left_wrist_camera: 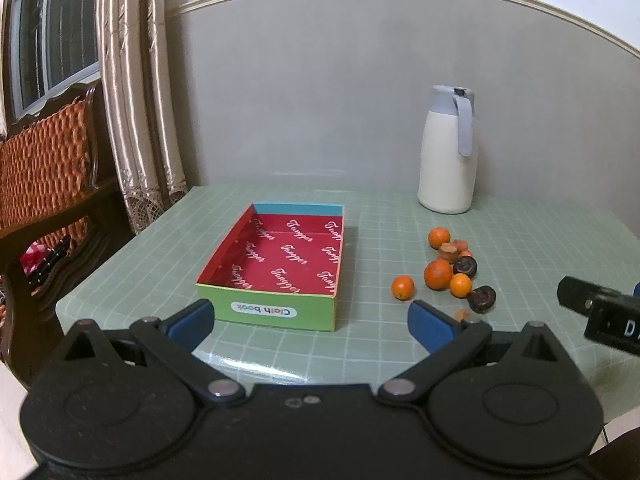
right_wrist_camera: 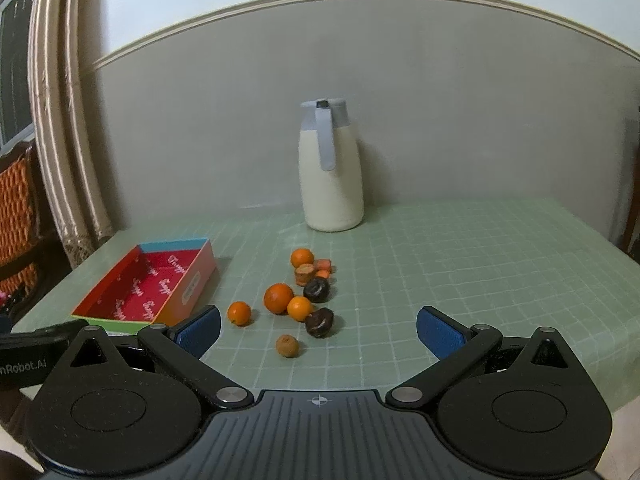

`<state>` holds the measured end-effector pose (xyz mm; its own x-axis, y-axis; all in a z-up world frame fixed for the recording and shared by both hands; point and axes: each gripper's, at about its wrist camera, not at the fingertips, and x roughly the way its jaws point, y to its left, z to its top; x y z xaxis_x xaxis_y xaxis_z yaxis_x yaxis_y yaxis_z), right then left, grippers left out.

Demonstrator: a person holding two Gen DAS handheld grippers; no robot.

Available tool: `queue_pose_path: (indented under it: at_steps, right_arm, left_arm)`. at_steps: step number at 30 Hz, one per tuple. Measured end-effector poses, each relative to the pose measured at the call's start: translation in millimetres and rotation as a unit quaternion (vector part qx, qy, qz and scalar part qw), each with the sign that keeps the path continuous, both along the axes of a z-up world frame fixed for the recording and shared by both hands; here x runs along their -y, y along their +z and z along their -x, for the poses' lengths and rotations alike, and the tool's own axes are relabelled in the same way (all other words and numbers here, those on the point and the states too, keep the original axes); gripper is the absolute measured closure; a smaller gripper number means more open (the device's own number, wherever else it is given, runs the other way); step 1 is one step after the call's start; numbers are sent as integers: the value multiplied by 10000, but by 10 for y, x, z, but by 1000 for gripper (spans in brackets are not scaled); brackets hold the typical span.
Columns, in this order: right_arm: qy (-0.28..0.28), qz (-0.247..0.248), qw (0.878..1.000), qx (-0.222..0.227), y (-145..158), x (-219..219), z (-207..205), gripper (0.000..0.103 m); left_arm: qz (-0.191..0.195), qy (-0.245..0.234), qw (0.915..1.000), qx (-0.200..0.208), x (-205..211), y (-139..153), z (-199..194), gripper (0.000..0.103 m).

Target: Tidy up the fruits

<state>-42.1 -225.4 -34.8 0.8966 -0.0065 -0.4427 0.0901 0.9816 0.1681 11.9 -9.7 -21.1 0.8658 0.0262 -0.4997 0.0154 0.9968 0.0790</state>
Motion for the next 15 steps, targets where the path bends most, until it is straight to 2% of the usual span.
queue_pose_path:
  at_steps: [7,15]
  right_arm:
    - [-364,8,9991,203,-74,228,12,0]
    - [-918,-123,9951,352,-248,598,-53,0]
  left_arm:
    - [-146,-270,9995,-23,169,-117,-103,6]
    - [-477,-1029,9935,40,575,-392,-250,7]
